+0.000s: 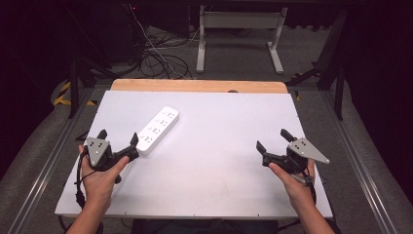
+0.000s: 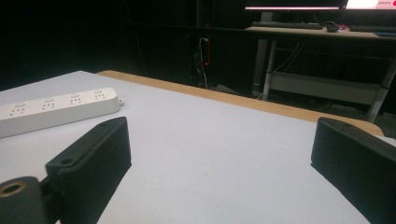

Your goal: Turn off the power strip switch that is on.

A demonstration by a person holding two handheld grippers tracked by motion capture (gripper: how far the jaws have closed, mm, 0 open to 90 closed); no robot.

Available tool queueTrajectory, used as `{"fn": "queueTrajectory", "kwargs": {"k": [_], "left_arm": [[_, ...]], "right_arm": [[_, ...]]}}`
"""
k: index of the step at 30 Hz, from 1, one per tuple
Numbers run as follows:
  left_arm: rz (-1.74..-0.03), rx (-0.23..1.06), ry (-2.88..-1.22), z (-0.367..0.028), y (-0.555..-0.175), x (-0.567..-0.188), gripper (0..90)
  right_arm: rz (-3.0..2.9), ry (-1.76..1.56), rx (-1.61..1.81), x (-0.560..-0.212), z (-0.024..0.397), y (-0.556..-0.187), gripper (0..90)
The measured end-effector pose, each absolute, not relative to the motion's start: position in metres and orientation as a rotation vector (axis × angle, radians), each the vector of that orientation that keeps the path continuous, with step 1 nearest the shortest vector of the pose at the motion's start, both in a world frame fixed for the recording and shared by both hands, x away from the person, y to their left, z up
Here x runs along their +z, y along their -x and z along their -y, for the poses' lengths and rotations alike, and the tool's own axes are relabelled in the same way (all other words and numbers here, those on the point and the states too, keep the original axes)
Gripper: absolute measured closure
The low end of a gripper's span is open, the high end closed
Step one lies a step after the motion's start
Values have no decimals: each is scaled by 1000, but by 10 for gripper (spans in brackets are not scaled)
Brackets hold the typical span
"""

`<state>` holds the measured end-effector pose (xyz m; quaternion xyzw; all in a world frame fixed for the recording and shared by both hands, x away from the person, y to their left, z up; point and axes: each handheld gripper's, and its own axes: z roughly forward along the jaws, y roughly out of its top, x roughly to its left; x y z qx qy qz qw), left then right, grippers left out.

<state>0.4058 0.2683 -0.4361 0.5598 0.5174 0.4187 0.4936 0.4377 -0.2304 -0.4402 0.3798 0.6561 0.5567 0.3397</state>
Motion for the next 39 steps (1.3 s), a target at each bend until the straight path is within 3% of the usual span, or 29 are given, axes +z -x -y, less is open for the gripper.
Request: {"fn": "queueTrajectory", "kwargs": {"k": [35,39], "left_arm": [[-1243,1005,-1364,-264,-410,-436,36],[-1237,991,-1374,-262,-413,-436,83]], "right_arm": [[-1737,-992,1450,-442,230,-435,26],[-1740,-988,1442,-443,231,-434,28]]}}
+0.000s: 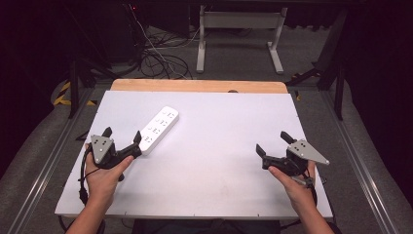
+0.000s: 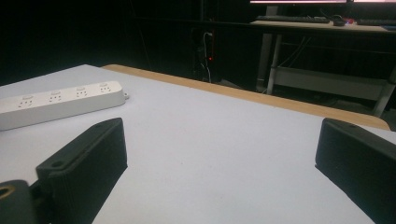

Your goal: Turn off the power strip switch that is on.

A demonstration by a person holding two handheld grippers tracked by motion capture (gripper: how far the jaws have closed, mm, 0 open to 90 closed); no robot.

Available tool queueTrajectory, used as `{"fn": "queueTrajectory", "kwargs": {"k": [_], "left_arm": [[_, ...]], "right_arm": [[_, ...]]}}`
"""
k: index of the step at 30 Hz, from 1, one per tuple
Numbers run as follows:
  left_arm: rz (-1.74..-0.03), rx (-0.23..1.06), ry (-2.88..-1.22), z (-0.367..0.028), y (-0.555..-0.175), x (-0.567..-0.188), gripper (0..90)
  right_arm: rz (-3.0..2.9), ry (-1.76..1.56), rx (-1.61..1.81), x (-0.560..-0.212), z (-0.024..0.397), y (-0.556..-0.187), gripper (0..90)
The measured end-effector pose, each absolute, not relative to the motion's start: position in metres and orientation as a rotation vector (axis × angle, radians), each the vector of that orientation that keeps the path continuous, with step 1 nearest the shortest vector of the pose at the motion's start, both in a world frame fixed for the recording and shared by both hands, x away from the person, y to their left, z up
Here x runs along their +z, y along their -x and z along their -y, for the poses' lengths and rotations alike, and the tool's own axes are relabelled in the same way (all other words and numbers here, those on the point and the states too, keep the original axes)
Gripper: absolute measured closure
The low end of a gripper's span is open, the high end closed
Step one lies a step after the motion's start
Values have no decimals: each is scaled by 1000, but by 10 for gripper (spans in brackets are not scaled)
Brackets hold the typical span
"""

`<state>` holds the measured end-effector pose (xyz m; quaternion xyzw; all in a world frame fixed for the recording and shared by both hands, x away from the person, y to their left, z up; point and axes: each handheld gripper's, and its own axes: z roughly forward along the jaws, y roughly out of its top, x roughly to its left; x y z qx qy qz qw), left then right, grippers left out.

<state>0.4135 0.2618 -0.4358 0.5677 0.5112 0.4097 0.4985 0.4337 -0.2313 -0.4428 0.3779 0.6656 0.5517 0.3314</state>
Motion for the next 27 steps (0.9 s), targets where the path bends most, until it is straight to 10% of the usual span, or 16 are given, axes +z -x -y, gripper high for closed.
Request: {"fn": "queueTrajectory", "kwargs": {"k": [11,27], "left_arm": [[-1239,996,-1402,-262,-418,-436,247],[-1245,862,-1496,-275,-417,-432,734]], "right_arm": [[-1747,-1005,1436,-444,233,-431,30],[-1770,-986,1446,-444,230,-432,35]]}}
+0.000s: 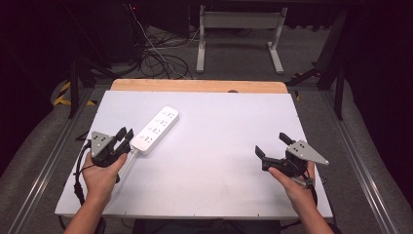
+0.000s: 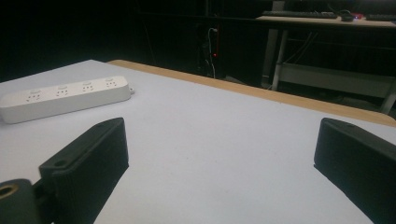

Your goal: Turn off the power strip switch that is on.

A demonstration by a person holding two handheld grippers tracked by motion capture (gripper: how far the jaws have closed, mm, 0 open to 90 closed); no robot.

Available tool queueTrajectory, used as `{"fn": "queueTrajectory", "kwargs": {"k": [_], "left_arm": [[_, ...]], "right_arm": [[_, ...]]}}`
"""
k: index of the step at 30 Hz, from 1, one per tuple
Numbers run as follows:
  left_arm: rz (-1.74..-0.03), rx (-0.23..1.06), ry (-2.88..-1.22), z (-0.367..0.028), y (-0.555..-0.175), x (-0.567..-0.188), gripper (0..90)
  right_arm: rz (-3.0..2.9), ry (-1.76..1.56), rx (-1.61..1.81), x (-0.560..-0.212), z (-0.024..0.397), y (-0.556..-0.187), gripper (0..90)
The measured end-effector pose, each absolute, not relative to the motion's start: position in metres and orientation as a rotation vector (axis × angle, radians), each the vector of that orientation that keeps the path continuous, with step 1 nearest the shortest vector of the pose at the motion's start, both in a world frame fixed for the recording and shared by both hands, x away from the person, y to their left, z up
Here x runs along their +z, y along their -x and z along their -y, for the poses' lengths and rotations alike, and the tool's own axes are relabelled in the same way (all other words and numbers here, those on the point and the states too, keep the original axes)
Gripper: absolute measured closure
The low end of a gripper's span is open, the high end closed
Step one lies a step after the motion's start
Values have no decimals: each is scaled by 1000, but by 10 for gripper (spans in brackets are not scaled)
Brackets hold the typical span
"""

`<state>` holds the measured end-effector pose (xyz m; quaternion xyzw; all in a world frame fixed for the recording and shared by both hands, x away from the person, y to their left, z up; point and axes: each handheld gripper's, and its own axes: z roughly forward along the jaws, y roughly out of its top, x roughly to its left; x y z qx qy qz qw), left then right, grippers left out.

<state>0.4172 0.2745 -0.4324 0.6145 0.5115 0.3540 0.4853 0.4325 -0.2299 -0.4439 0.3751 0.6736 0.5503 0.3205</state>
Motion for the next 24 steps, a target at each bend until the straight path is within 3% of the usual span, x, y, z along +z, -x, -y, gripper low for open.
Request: {"fn": "queueTrajectory", "kwargs": {"k": [12,24], "left_arm": [[-1252,831,-1565,-278,-426,-430,895],[-1276,803,-1680,-275,-448,-435,900]], "right_arm": [[-1780,-991,1451,-444,230,-432,45],[-1794,-981,1452,-445,227,-432,45]]}}
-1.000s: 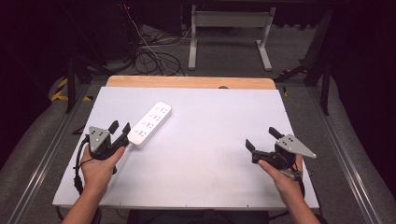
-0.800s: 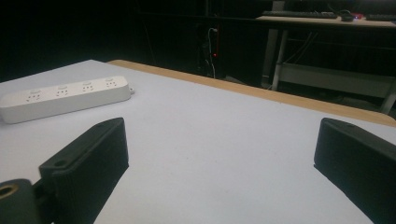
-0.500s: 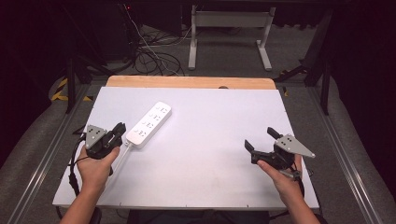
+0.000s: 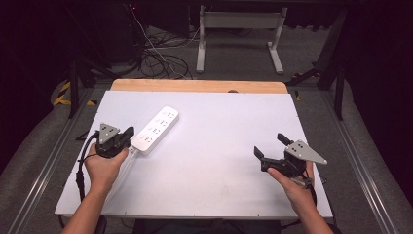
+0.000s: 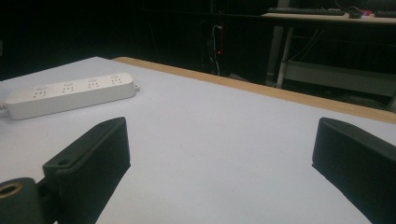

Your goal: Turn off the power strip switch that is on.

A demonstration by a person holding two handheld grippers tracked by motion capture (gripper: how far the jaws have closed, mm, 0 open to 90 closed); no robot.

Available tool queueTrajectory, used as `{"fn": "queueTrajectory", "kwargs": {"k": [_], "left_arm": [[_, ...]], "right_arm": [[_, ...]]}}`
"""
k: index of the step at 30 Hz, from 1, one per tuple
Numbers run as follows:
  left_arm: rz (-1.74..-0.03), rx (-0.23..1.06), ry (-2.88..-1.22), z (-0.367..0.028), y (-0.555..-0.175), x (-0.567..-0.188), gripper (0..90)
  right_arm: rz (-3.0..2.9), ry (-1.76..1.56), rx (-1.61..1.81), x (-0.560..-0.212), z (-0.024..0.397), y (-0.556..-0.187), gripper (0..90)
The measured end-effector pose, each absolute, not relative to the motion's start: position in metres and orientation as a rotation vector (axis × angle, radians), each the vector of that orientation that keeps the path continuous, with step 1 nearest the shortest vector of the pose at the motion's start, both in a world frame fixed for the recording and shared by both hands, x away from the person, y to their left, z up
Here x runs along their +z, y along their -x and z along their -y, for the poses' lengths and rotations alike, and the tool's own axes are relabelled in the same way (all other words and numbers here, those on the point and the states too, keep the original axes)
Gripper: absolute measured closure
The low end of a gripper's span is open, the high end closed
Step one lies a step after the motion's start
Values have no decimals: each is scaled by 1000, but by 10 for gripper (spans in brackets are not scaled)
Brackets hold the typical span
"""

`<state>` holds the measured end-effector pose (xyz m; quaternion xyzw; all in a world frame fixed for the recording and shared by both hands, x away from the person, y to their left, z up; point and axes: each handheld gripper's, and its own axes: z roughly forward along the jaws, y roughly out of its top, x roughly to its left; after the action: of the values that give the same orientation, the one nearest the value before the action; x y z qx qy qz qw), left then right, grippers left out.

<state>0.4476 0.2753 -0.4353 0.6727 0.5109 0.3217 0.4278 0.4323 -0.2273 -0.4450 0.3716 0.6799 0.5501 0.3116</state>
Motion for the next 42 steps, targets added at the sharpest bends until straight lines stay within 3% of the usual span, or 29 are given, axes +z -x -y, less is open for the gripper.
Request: {"fn": "queueTrajectory", "kwargs": {"k": [42], "left_arm": [[-1365,637,-1979,-268,-500,-448,900]], "right_arm": [[-1816,-980,1438,-447,227,-431,56]]}}
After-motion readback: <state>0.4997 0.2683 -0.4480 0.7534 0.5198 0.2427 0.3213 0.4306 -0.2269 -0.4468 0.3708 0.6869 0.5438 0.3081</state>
